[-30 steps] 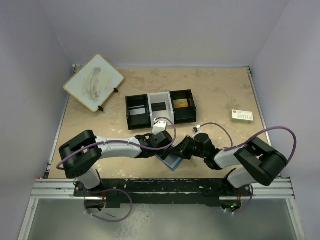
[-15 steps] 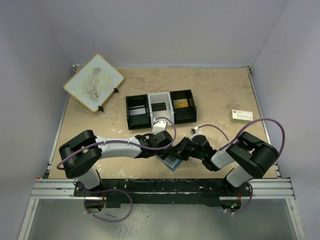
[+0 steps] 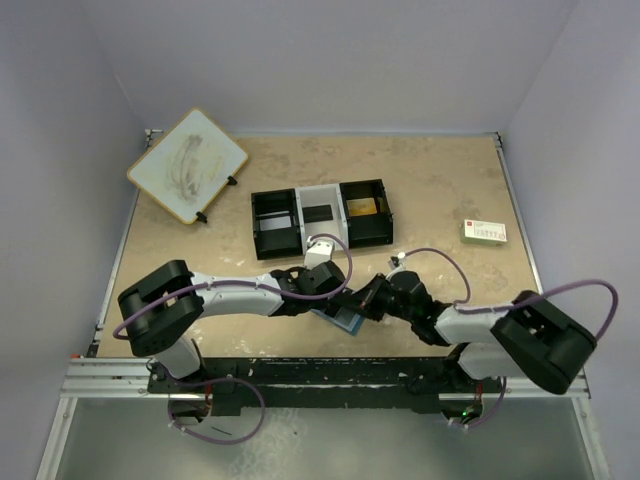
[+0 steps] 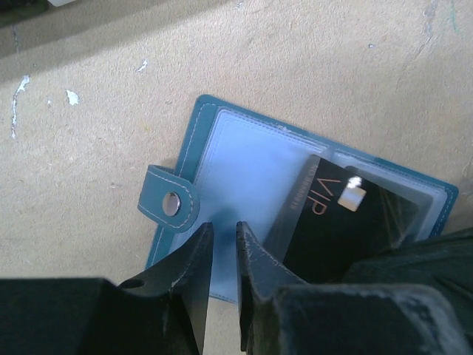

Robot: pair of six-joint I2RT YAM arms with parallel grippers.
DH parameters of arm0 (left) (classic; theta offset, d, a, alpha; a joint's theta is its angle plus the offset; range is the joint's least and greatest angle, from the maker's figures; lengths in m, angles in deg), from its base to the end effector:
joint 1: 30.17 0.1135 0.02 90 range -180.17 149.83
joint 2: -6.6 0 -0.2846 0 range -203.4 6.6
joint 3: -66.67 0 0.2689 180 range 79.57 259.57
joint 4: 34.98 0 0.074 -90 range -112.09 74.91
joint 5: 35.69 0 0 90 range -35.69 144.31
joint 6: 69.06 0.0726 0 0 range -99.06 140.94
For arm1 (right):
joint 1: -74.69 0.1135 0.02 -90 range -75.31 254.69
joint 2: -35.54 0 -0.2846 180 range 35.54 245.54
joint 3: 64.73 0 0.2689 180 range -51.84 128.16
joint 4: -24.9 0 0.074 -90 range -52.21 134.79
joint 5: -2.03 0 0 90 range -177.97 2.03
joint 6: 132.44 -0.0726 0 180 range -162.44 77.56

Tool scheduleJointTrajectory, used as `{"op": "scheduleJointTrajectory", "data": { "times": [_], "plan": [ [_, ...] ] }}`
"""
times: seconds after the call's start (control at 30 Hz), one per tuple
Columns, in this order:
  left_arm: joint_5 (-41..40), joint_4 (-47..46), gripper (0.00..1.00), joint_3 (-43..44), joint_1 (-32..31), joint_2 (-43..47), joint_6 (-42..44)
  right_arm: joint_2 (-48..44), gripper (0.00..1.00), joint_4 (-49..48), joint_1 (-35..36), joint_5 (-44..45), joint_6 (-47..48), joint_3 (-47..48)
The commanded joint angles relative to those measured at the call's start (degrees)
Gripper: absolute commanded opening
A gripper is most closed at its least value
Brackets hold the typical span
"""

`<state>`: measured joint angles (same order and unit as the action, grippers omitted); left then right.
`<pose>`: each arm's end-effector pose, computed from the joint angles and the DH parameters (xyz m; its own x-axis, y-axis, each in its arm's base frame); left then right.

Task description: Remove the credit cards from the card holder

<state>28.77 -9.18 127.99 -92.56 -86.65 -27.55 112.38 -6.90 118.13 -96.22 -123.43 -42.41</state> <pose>0.1848 -0.2857 0.1375 -0.7785 0.0307 -0.6268 0.1657 0.9734 -0.1582 0.1713 0.1766 0.1153 -0.8109 0.5782 -0.0897 0.1554 0.3606 0.9197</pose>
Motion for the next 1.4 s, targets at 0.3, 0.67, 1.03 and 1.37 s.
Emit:
{"op": "scheduleJointTrajectory", "data": {
  "times": [0.3, 0.67, 1.03, 1.37],
  "plan": [
    [0.5, 1.6, 0.0, 2.4, 0.2, -1.0, -1.3, -23.2, 0.0, 26.7, 0.1, 6.4, 2.5, 0.9],
    [-8.6, 23.2, 0.0, 15.8, -1.1, -9.2, -8.4, -30.3, 0.0, 39.8, 0.0, 14.1, 11.7, 9.3],
    [-12.0, 28.2, 0.0, 20.1, -2.9, -12.0, -10.7, -30.6, 0.0, 52.8, 0.1, 25.1, 16.5, 17.1],
    [-13.3, 20.8, 0.0, 12.2, -3.1, -1.8, -10.8, -32.1, 0.0, 44.0, 0.0, 27.8, 32.1, 19.3]
  ]
}}
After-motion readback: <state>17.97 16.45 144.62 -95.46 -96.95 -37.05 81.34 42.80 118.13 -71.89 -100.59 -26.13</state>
